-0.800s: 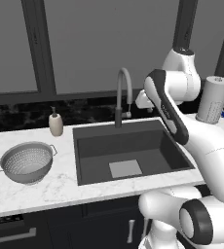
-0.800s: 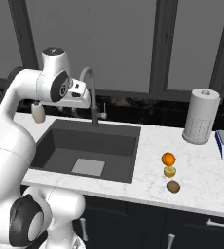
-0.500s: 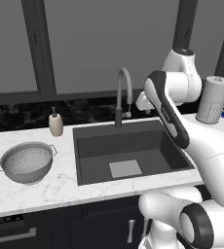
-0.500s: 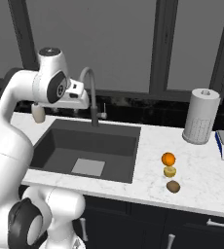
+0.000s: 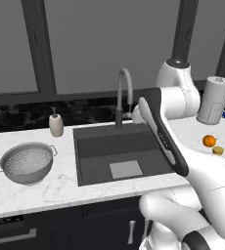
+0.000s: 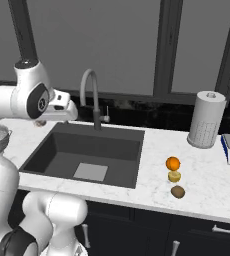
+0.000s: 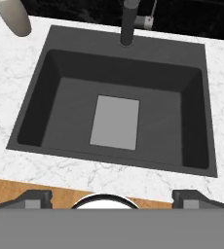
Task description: Put the colander in the sink, put the kiwi, orange, kiwi in the colander, and turn on the sink faucet and pour water over the colander.
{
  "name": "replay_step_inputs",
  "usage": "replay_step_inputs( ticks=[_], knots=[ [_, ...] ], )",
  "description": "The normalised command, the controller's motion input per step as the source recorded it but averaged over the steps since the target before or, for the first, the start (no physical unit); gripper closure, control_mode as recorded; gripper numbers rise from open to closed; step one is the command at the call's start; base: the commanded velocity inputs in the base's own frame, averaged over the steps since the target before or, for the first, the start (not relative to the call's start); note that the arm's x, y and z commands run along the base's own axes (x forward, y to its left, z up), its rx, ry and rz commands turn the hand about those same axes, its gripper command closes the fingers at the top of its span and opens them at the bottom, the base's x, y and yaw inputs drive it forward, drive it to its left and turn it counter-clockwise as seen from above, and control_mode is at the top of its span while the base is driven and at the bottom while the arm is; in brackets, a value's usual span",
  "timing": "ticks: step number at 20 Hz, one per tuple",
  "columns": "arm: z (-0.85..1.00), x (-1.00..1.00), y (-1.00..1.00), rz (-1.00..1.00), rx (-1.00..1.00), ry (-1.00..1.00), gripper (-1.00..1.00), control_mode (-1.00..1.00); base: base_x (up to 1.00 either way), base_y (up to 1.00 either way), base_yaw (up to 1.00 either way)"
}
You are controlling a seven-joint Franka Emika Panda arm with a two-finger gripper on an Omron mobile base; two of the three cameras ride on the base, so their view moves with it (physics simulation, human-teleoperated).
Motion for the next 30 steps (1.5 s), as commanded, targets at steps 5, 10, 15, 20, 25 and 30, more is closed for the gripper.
replay_step_inputs(
  ticks=[5,10,15,20,25,30],
  knots=[
    [-0.17,-0.14,0.35,0.0,0.0,0.0,-1.0,-1.0,0.0,0.0,0.0],
    [-0.11,-0.03,0.38,0.0,0.0,0.0,-1.0,-1.0,0.0,0.0,0.0],
    [-0.07,-0.01,0.41,0.03,0.0,0.0,-1.0,-1.0,0.0,0.0,0.0],
    [-0.23,0.08,0.48,0.0,0.14,0.04,-1.0,-1.0,0.0,0.0,0.0],
    [-0.3,0.36,0.66,-0.04,0.05,0.02,-1.0,-1.0,0.0,0.0,0.0],
    [-0.21,0.46,0.47,-0.18,0.05,0.0,-1.0,-1.0,0.0,0.0,0.0]
  ],
)
